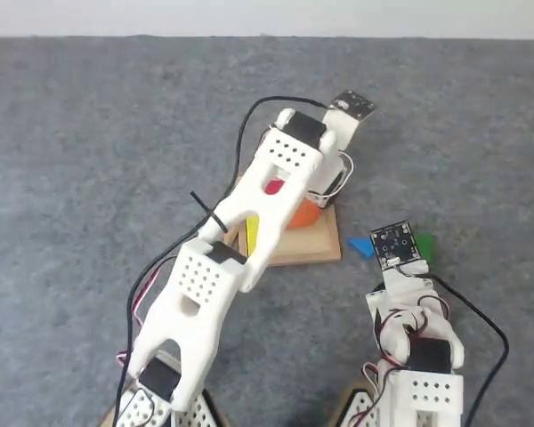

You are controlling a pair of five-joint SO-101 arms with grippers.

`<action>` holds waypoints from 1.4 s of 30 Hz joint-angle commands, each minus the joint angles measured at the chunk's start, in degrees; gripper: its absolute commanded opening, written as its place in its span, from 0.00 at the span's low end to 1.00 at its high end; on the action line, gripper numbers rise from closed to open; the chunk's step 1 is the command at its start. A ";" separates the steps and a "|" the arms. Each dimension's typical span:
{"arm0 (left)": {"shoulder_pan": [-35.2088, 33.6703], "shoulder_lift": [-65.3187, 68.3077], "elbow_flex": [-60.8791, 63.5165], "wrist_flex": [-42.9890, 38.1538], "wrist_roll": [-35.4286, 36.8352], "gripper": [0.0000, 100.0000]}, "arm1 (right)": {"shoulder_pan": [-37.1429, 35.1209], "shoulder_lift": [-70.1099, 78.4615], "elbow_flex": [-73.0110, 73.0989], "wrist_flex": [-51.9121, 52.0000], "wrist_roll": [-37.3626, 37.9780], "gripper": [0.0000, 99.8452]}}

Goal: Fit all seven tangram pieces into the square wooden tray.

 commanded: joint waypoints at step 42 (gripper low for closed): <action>0.35 -5.36 6.29 -7.65 -10.02 0.13 | -0.13 -0.66 0.88 0.13 0.53 0.01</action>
